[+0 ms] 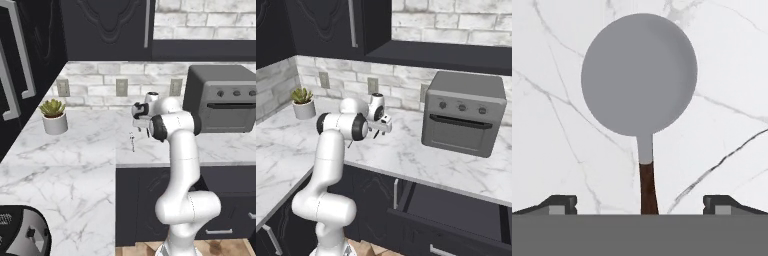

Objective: Organize the utensils by type. Pick up the wooden spoons from the counter and place them in the open cabinet. Then pick up the metallic utensils from the counter and place them in the open drawer.

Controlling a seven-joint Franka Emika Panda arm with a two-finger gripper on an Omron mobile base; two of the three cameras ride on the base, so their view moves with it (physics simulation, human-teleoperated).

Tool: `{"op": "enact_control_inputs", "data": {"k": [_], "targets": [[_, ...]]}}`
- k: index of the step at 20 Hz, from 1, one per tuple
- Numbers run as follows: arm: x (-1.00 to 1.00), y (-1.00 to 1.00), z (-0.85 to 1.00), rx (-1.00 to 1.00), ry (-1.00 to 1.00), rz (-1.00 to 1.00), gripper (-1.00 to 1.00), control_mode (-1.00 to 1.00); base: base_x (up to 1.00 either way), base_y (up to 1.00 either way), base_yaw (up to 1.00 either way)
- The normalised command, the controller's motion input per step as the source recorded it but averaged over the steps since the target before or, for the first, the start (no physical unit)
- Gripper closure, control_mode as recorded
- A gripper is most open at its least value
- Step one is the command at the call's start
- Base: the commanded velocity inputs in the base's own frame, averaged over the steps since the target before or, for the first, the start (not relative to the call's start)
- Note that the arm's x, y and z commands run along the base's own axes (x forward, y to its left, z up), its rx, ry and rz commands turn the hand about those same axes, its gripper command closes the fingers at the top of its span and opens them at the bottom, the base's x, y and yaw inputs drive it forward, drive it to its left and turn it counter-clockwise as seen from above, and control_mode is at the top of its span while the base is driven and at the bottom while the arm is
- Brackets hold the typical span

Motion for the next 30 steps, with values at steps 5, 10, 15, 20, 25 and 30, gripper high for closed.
{"op": "enact_control_inputs", "data": {"k": [5,10,15,20,25,30], "targets": [[0.15,-0.01,-0.31,0.00,0.00,0.00,-1.00,-1.00,0.00,0.00,0.00],[-0.02,-0.11,-0.52,0.00,0.00,0.00,1.00,-1.00,0.00,0.00,0.00],[-0.14,-0.09,-0.78,0.00,0.00,0.00,1.00,-1.00,0.00,0.00,0.00],[-0.29,-0.23,-0.87,0.00,0.00,0.00,1.00,-1.00,0.00,0.00,0.00],[-0.43,-0.30,-0.88,-0.03,0.02,0.00,1.00,-1.00,0.00,0.00,0.00],[-0.46,-0.37,-0.84,-0.04,0.09,0.00,1.00,-1.00,0.00,0.00,0.00]]}}
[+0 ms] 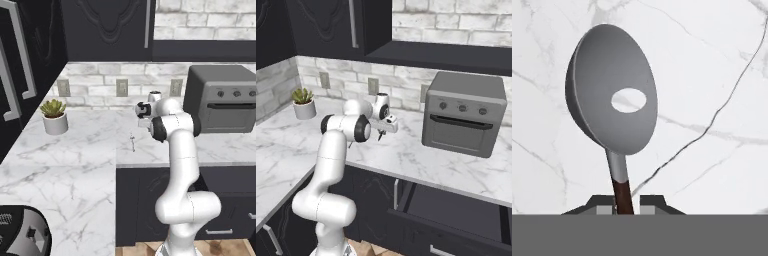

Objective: Organize the utensils by type. Pick up the wooden spoons from the counter and place them in the open cabinet. Then pick up the metallic utensils from the counter and place them in the open drawer.

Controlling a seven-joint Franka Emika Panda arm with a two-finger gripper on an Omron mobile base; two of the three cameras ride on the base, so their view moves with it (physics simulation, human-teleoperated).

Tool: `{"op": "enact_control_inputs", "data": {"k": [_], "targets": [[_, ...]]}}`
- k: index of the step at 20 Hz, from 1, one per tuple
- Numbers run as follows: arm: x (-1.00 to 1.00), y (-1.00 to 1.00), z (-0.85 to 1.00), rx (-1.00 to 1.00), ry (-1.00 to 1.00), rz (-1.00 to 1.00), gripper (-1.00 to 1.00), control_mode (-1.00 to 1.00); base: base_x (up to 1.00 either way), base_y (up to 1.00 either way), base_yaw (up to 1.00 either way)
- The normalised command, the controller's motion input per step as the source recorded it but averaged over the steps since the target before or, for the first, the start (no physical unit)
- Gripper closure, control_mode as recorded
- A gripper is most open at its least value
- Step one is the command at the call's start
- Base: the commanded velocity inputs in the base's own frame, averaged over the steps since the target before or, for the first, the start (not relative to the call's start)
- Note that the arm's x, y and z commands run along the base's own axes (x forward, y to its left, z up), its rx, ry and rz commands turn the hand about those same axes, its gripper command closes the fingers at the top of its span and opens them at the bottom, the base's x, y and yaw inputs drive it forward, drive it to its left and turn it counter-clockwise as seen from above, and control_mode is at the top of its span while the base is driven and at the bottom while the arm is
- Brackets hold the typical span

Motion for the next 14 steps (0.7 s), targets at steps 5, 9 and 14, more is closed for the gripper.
{"op": "enact_control_inputs", "data": {"k": [5,9,14], "targets": [[-0.45,-0.26,-0.20,0.03,0.05,-0.02,1.00,-1.00,0.00,0.00,0.00],[-0.39,-0.31,0.09,0.14,0.04,-0.07,1.00,-1.00,0.00,0.00,0.00],[-0.46,-0.17,0.23,0.15,0.01,-0.08,1.00,-1.00,0.00,0.00,0.00]]}}
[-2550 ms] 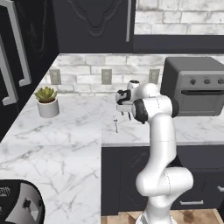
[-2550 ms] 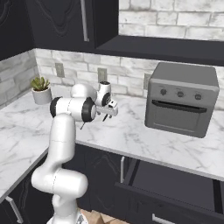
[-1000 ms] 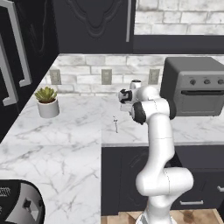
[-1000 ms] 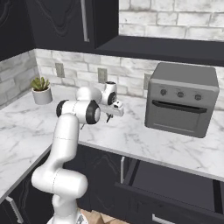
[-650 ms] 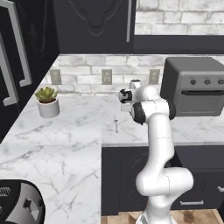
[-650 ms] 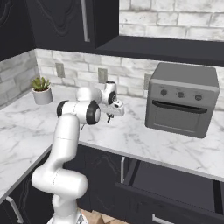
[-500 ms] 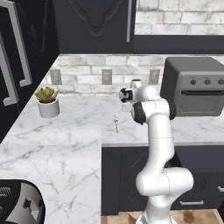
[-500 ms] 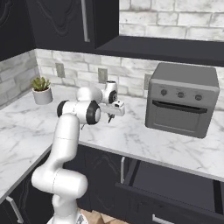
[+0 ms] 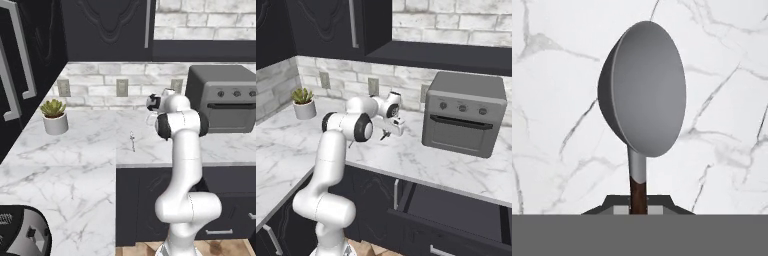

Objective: Organize the utensils by type. Pick up the wooden spoons from the counter and place them in the open cabinet. Then pick up the metallic utensils from the counter and place them in the open drawer.

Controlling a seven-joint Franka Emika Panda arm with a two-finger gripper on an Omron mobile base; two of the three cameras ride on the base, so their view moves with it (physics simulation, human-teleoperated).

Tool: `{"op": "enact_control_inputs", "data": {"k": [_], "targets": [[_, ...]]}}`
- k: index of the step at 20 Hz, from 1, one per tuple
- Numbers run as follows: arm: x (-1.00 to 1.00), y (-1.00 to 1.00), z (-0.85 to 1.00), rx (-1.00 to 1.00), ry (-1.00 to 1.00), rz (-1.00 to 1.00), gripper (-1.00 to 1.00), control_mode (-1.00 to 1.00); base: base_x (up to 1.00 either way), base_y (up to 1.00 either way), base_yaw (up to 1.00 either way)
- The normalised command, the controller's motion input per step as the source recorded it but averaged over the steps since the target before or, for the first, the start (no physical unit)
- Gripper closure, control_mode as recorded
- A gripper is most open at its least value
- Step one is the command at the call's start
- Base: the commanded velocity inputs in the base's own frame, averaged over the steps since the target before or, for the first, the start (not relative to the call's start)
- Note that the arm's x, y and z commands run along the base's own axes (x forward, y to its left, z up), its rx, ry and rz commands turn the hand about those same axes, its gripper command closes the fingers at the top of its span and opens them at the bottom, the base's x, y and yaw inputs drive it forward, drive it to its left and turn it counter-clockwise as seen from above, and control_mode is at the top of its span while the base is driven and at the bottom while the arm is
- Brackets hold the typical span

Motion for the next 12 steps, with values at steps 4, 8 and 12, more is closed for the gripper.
{"op": "enact_control_inputs", "data": {"k": [4,8,12], "targets": [[-0.59,-0.05,0.35,0.11,-0.05,-0.06,1.00,-1.00,0.00,0.00,0.00],[-0.72,-0.03,0.19,0.03,-0.15,-0.17,1.00,-1.00,0.00,0.00,0.00],[-0.72,0.00,0.05,0.00,-0.15,-0.31,1.00,-1.00,0.00,0.00,0.00]]}}
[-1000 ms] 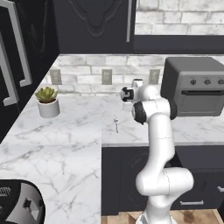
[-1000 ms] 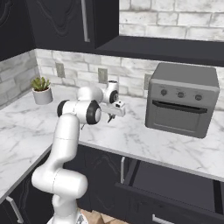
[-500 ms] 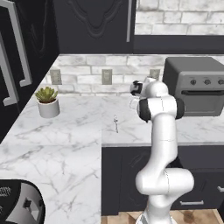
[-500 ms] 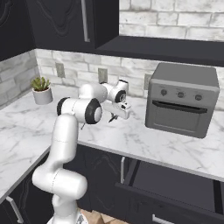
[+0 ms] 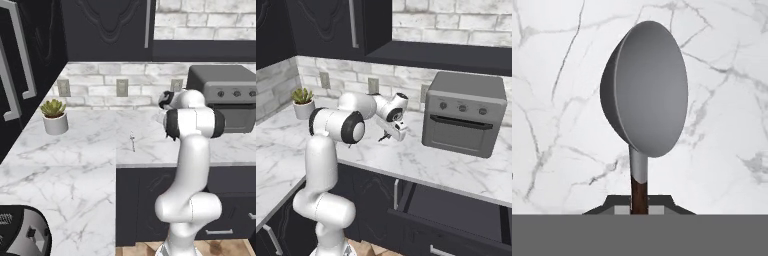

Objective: Organize the utensils by type. Pick up the wooden spoons from the counter and place them in the open cabinet. Then pick up the metallic utensils from the counter and place them in the open drawer.

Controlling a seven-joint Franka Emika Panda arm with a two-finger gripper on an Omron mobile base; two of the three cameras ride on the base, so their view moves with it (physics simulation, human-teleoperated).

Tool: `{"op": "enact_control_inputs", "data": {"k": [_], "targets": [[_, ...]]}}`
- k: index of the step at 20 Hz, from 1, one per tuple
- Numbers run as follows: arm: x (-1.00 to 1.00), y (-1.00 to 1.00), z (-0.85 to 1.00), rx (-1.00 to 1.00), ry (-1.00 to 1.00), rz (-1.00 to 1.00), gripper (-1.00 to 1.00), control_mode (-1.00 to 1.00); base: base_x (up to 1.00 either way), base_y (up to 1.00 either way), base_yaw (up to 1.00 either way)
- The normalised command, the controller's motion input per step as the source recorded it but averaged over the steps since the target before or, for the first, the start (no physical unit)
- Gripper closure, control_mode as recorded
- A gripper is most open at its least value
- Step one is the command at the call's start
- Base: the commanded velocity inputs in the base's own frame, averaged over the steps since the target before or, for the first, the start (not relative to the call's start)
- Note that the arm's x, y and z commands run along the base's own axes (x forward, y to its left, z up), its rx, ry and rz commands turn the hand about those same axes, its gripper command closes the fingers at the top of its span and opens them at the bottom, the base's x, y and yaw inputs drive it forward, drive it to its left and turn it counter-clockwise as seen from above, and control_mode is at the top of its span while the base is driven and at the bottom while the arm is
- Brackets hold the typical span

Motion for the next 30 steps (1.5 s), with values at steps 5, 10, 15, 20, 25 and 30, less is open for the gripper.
{"op": "enact_control_inputs", "data": {"k": [5,10,15,20,25,30], "targets": [[-0.48,0.01,0.13,-0.05,-0.03,-0.37,1.00,-1.00,0.00,0.00,0.00],[-0.12,-0.06,0.22,-0.15,0.12,-0.36,1.00,-1.00,0.00,0.00,0.00],[-0.29,-0.38,0.04,-0.11,0.19,-0.26,1.00,-1.00,0.00,0.00,0.00],[-0.20,-0.59,0.00,-0.03,0.14,-0.19,1.00,-1.00,0.00,0.00,0.00],[-0.26,-0.74,-0.01,0.00,0.06,-0.08,1.00,-1.00,0.00,0.00,0.00],[-0.44,-0.80,-0.13,0.00,0.00,-0.02,1.00,-1.00,0.00,0.00,0.00]]}}
